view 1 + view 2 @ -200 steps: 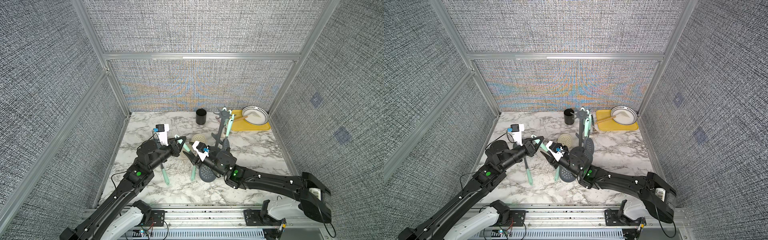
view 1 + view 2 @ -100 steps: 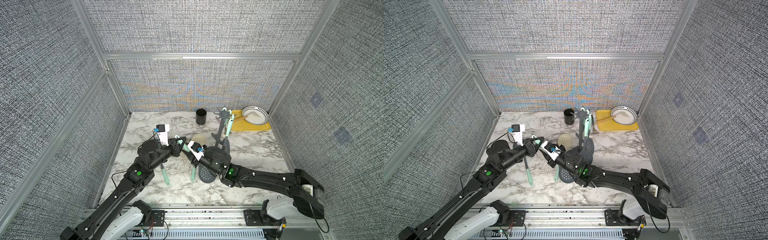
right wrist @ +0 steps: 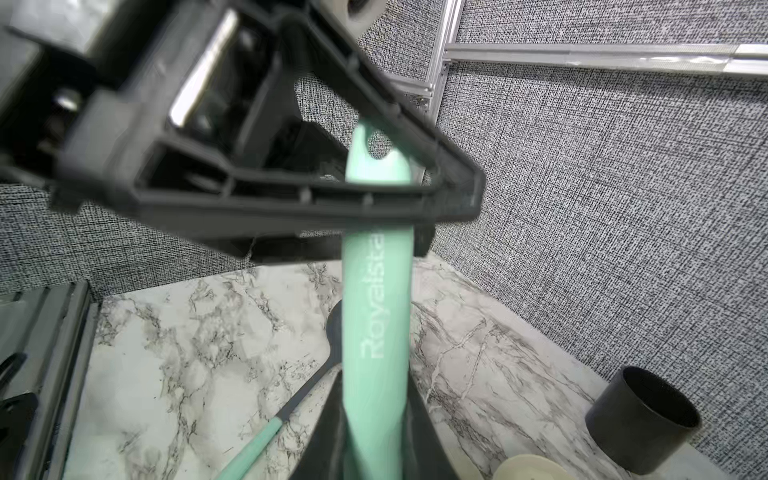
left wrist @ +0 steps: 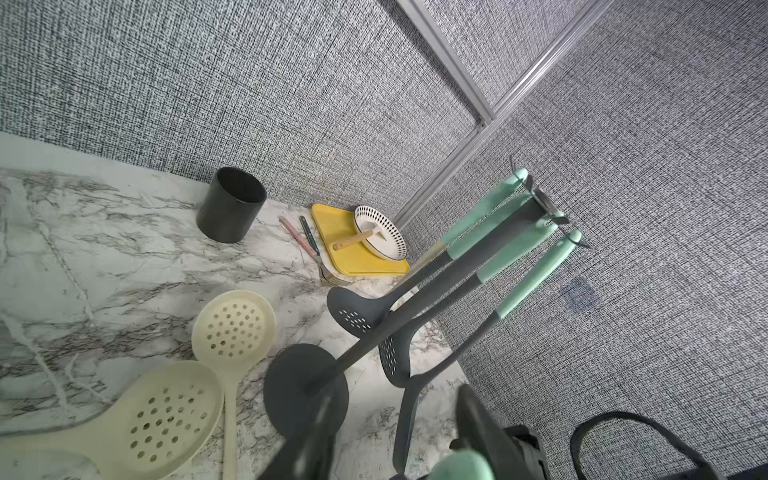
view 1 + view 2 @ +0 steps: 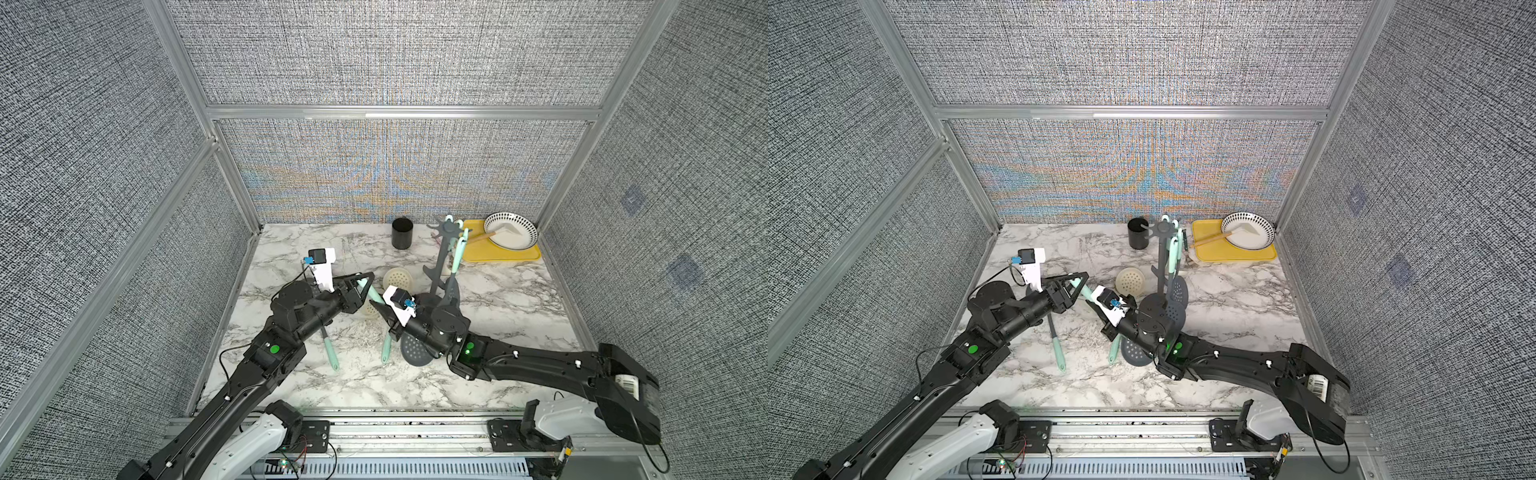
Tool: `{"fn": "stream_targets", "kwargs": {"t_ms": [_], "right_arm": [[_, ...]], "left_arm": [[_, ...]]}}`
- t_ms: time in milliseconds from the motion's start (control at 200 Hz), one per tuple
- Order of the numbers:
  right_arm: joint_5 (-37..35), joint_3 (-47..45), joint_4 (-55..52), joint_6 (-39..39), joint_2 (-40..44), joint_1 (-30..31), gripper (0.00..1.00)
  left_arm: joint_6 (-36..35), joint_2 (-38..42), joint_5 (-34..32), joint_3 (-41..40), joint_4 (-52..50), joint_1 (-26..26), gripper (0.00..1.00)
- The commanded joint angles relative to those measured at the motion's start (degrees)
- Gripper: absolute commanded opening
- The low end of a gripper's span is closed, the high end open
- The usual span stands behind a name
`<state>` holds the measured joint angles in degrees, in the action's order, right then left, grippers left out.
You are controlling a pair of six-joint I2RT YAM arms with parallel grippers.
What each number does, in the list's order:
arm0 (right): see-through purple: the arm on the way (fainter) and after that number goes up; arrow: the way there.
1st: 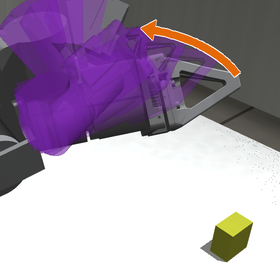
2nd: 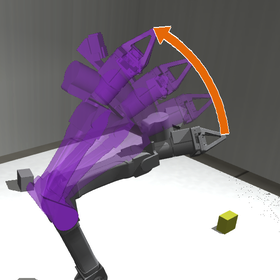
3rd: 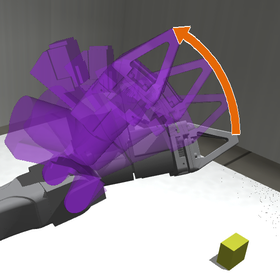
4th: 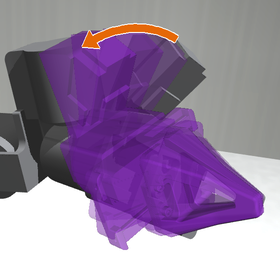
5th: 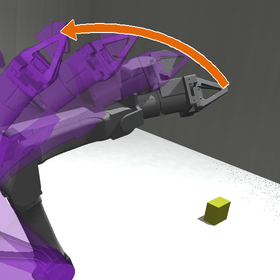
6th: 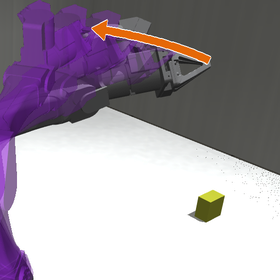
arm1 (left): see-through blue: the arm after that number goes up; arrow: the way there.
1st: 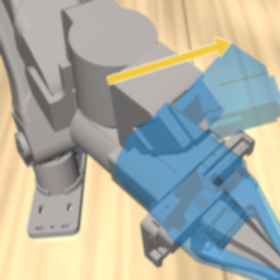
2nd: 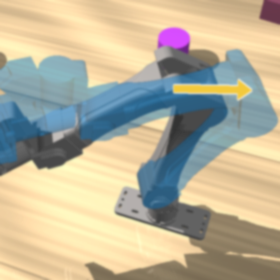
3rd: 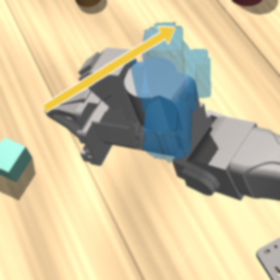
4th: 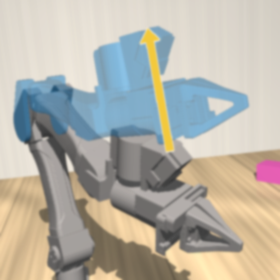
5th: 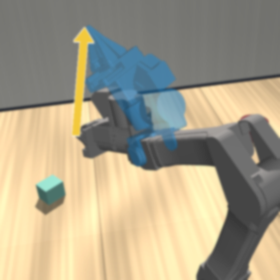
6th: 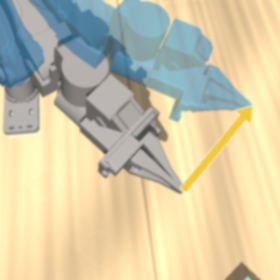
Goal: Hang the skimmer on the kitchen utensil rack
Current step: Pick up the skimmer from the center of the board, then adjust the rack at the center of the board.
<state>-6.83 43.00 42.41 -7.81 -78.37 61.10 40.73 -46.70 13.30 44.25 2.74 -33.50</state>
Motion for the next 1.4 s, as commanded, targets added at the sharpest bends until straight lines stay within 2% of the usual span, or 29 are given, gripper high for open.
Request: {"fn": "stream_targets", "kwargs": {"t_ms": [0, 140, 240, 295, 435, 561, 681, 826, 976, 1126, 1236, 1391], "right_arm": [[-0.25, -2.11, 1.01, 5.21, 3.62, -0.05, 0.0], [-0.83, -7.58, -1.86, 9.97, 11.44, -0.63, 0.0], [-2.61, -11.37, -6.14, 12.91, 18.37, -1.56, 0.0], [-3.07, -13.08, -8.57, 13.89, 22.2, -2.47, 0.0], [-4.19, -16.11, -15.72, 15.82, 33.52, -6.02, 0.0], [-4.62, -16.66, -24.01, 17.41, 44.13, -12.12, 0.0], [-1.0, -13.93, -32.7, 17.19, 49.4, -18.56, 0.0], [1.97, -10.05, -39.81, 15.32, 51.6, -22.87, 0.0], [3.66, -8.81, -41.45, 15.0, 51.55, -25.08, 0.0], [7.89, -7.5, -42.04, 14.93, 49.5, -28.93, 0.0], [15.41, -6.7, -41.2, 16.08, 47.04, -35.01, 0.0], [30.2, -7.0, -36.11, 20.95, 43.84, -46.37, 0.0]], "left_arm": [[-4.96, 2.54, 2.74, 0.39, 3.67, 0.01, 0.99], [-11.1, 5.03, 6.44, -0.59, 6.74, -0.05, 0.99], [-13.61, 3.08, 7.83, -0.62, 7.67, 0.01, 0.96], [-13.94, 1.16, 10.78, -0.56, 9.62, 0.01, 0.92], [-14.33, -5.31, 16.27, -0.99, 17.02, 0.01, 0.8], [-17.12, -12.67, 16.07, 0.94, 19.04, 0.01, 0.78], [-19.92, -22.44, 24.41, 5.68, 24.19, 0.01, 0.77], [-26.77, -33.26, 36.56, 13.3, 26.91, -0.08, 0.76], [-38.87, -40.25, 39.3, 18.99, 24.0, -0.14, 0.72], [-46.15, -46.84, 42.78, 27.8, 15.15, 0.01, 0.67], [-45.95, -50.8, 45.64, 31.34, 14.39, 0.01, 0.64], [-42.52, -55.8, 49.51, 35.12, 16.98, -0.17, 0.51]]}}
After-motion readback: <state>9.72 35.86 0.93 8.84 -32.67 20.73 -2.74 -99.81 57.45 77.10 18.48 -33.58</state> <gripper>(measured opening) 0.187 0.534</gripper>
